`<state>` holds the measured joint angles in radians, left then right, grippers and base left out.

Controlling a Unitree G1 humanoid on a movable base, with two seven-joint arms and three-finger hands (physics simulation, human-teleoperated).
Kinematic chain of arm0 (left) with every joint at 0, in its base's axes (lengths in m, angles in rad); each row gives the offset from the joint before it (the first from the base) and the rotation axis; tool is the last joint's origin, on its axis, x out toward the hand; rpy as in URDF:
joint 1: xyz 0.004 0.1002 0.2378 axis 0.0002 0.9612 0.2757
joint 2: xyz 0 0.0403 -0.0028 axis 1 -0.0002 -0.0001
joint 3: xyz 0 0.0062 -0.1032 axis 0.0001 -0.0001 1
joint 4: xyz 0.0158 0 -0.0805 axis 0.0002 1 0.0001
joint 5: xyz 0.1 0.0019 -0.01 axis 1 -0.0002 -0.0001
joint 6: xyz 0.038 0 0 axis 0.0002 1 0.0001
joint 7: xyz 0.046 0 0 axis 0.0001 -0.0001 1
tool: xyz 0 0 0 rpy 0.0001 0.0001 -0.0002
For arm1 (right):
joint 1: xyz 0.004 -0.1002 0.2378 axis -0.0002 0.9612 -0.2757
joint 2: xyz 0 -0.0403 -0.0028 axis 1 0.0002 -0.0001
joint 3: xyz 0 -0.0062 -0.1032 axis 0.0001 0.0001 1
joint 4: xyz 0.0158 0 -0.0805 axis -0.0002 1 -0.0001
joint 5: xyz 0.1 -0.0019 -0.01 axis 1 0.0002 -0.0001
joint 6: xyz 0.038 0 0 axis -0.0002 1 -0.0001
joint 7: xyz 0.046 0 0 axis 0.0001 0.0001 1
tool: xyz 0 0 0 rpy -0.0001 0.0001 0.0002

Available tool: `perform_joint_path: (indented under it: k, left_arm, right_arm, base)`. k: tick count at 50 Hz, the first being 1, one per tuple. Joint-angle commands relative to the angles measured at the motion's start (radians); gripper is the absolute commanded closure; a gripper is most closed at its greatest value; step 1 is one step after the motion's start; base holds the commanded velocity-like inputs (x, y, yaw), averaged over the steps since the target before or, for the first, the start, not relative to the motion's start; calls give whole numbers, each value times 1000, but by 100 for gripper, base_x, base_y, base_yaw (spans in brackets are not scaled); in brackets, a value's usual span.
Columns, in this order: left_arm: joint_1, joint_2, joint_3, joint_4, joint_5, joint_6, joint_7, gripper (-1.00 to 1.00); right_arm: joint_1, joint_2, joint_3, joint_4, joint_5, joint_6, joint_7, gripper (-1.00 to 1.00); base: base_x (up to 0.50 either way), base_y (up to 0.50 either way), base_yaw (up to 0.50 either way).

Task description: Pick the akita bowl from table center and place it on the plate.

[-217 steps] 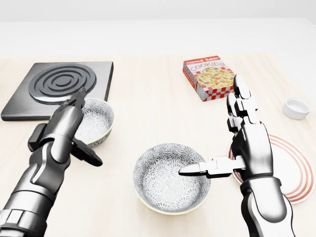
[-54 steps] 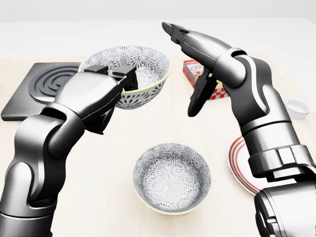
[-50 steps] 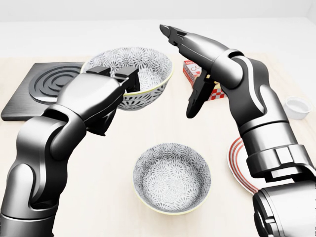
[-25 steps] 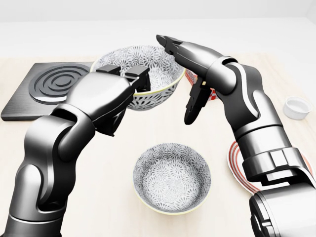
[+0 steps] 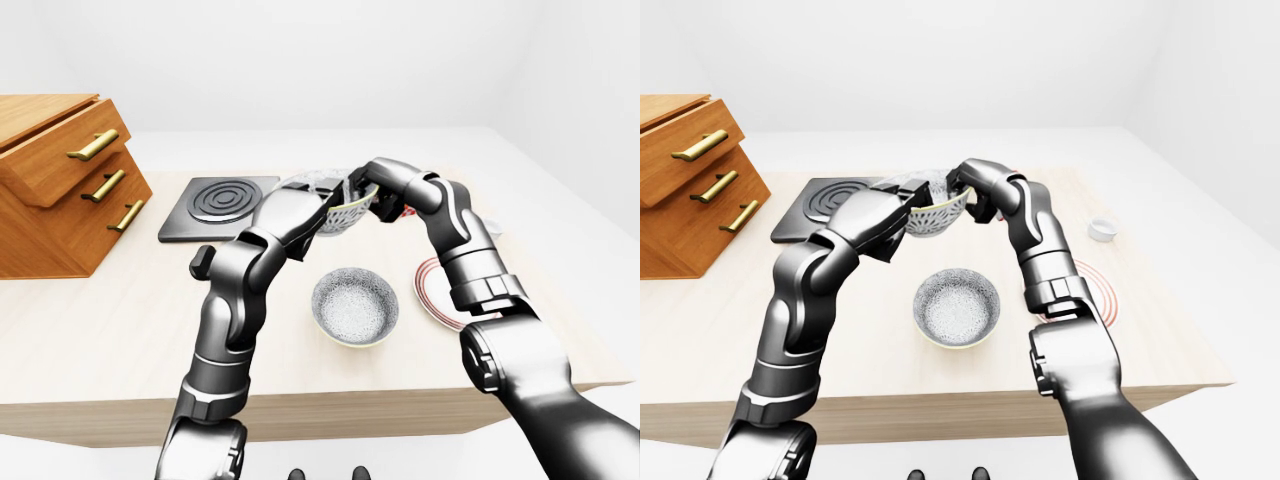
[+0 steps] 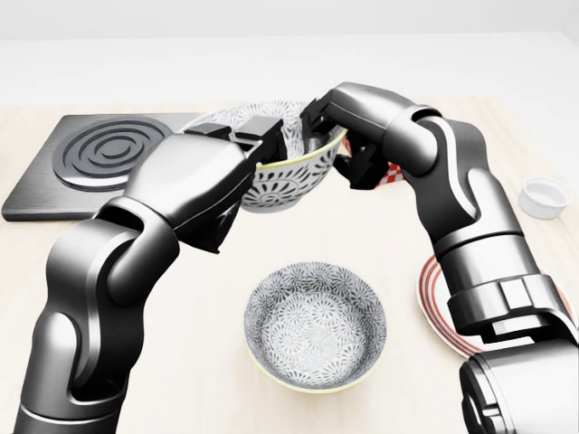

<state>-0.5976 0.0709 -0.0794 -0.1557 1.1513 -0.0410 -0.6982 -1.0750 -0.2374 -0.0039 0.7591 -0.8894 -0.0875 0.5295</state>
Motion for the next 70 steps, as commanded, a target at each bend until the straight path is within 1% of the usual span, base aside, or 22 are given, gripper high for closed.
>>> perform_joint_path:
  k: [1, 9, 21, 22, 23, 24, 31, 37, 38, 41, 44, 47, 50, 51, 54, 55, 57, 59, 60, 63, 66, 70]
  left_arm:
    - [-7, -16, 7, -35, -6, 9, 0, 100]
    - [-7, -17, 8, -32, -5, 8, 0, 100]
    - [-40, 0, 21, 34, -17, -1, 0, 100]
    - [-42, 2, 22, 39, -17, -1, 0, 86]
    - [-47, 2, 25, 44, -19, 2, 3, -1]
    - [-50, 4, 25, 49, -20, 3, 6, -100]
    - [-52, 11, 26, 70, -21, 5, 15, -100]
    - [-48, 4, 26, 50, -30, 21, 0, -100]
    - [-46, 0, 26, 43, -36, 26, 0, -100]
    - [-38, -12, 28, 9, -55, 58, 0, -100]
    - [-36, -26, 47, -42, -106, 128, 0, -100]
    - [-38, -32, 85, -89, -184, 128, 0, -100]
    - [-66, -15, 129, -102, -293, 128, 0, -100]
    - [-97, 1, 181, -73, -358, 128, 33, -100]
    - [-119, 66, 219, -16, -510, 128, 148, -100]
    - [-119, 88, 248, 12, -576, 128, 200, -100]
    - [-105, 121, 267, 16, -668, 128, 278, -100]
    - [-80, 152, 261, 29, -734, 128, 332, -100]
    - [-72, 169, 271, 96, -772, 128, 378, -100]
    - [-43, 201, 268, 141, -845, 128, 425, -100]
    - [-5, 212, 271, 175, -899, 128, 475, -100]
    - [32, 214, 271, 128, -954, 128, 494, -100]
  right_arm:
    - [5, 7, 12, 7, 34, 0, -12, 100]
    - [-8, 10, 14, 26, 38, 0, -25, 100]
    - [-40, 6, 14, 77, 44, 0, -63, 100]
    - [-42, 6, 14, 80, 45, 0, -65, 100]
    - [-44, 6, 15, 87, 45, 0, -69, 100]
    - [-44, 6, 15, 87, 45, 0, -74, 100]
    - [-45, 5, 17, 98, 44, 0, -79, 100]
    - [-42, 5, 16, 100, 44, 0, -80, 100]
    - [-41, 5, 16, 96, 44, 0, -78, 100]
    - [-41, 3, 13, 92, 49, 0, -76, 100]
    - [-35, -5, 8, 81, 54, 0, -70, 100]
    - [-30, -16, -1, 72, 67, 0, -68, 100]
    - [-24, -28, -9, 68, 82, 0, -70, 100]
    - [-22, -34, -18, 74, 93, 0, -75, 100]
    - [-5, -49, -21, 66, 106, 0, -81, 100]
    - [18, -53, -26, 44, 113, 0, -81, 100]
    - [42, -57, -32, 11, 125, 0, -80, 100]
    - [60, -62, -35, -17, 137, 1, -75, 100]
    - [82, -69, -41, -48, 145, 6, -70, 100]
    - [126, -80, -48, -112, 156, 22, -60, 100]
    - [199, -90, -66, -216, 177, 44, -40, 100]
    - [262, -108, -86, -315, 196, 71, -29, 100]
  base:
    - [0, 0, 0]
    - [0, 0, 0]
    - [0, 0, 0]
    - [0, 0, 0]
    - [0, 0, 0]
    - [0, 0, 0]
    - [0, 0, 0]
    - [0, 0, 0]
    - [0, 0, 0]
    - [0, 0, 0]
    - [0, 0, 0]
    - [0, 0, 0]
    - [0, 0, 0]
    - [0, 0, 0]
    - [0, 0, 0]
    - [0, 0, 0]
    - [0, 0, 0]
    - [0, 0, 0]
    - [0, 0, 0]
    - [0, 0, 0]
    - [0, 0, 0]
    - [0, 0, 0]
